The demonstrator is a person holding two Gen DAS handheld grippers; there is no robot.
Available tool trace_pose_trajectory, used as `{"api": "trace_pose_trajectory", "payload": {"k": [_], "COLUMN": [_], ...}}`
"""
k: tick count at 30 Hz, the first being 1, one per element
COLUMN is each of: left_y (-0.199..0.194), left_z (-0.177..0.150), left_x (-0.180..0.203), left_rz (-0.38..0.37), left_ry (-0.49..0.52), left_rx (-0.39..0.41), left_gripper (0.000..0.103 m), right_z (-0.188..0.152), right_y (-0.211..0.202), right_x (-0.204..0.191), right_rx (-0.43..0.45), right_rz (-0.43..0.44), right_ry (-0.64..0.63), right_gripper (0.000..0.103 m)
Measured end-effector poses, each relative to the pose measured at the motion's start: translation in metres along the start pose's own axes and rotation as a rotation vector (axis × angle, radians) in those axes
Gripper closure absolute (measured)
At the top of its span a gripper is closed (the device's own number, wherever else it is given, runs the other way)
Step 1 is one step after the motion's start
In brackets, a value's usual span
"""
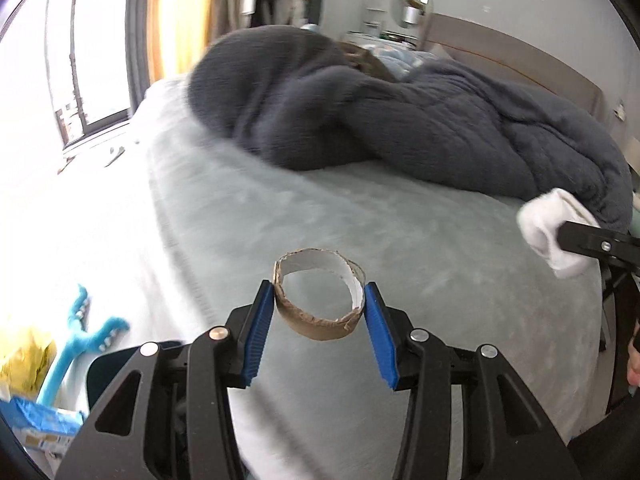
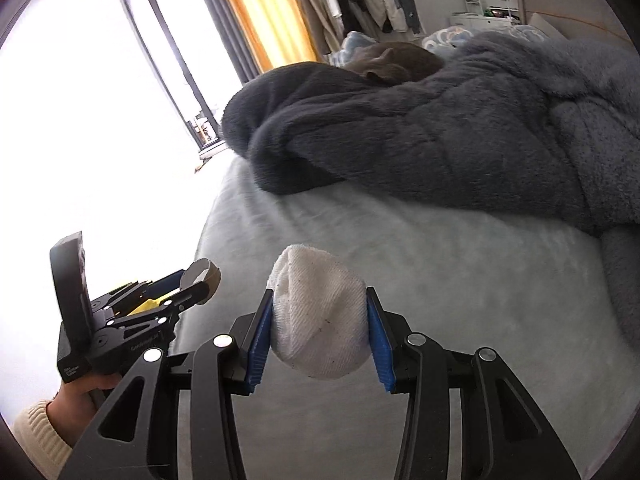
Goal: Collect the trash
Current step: 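Carry the tissue wad and tape roll over the teal bin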
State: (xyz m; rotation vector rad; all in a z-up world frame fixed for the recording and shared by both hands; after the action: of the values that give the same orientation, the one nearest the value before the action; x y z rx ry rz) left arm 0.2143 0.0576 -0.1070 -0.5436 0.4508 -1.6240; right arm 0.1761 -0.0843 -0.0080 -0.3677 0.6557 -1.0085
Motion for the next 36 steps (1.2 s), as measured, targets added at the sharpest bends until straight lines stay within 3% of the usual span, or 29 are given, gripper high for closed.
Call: {"api": "trace_pose_trajectory", "payload": {"k": [6,10,19,28,33,36], "left_y": [-0.015,-0.021,-0.029,-0.031,-0.025,-0.021], "left_z": [-0.009,-0.021,-0.056,-0.091,-0.112,-0.129], "left_x": [-0.054,-0.094,-0.157,-0.204,-0.221,-0.227], "left_rz": [0.082,0.128,0.214,0.248,0.224,0.189], "left_ry": [-0.079,-0.166,-0.243,-0.316,-0.36,-0.395], "left_rx": [-0.006,-0.043,-0.149,-0.26,-0.349,-0.426], "left_gripper": [0.054,0.054,0.054,0.054,0.053,0.042], "right_z": [0.001,0.002,0.0,-0.01,-0.019,-0.025], "right_y": [0.007,0.018,0.052,0.085,0.099,0.111], "right_x": [-0.045,-0.072,-0.136,-0.195,-0.225,-0.241], "right_rx": [-0.003,-0.012,-0.045,-0.081,-0.101,-0.122], "right_rz": [0.031,0.061,0.133,0.189,0.219,0.233], "right_ry": [-0.053,-0.072,-0.133,-0.196,-0.213,-0.225], "right_gripper": [0.059,0.059,0.059,0.059,0.059,0.059]}}
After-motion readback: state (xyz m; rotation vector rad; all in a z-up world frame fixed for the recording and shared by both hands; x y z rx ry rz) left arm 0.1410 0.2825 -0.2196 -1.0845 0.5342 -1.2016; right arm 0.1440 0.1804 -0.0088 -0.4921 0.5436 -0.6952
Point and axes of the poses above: each gripper's, at about its wrist camera, not at the fingertips, and y roughly the way its jaws point, x to its right, z to its top, the point moved 3 cm from there along y, roughly the way its jaws point, and after that the axes turned 8 degrees about x, right-handed, at the moved point
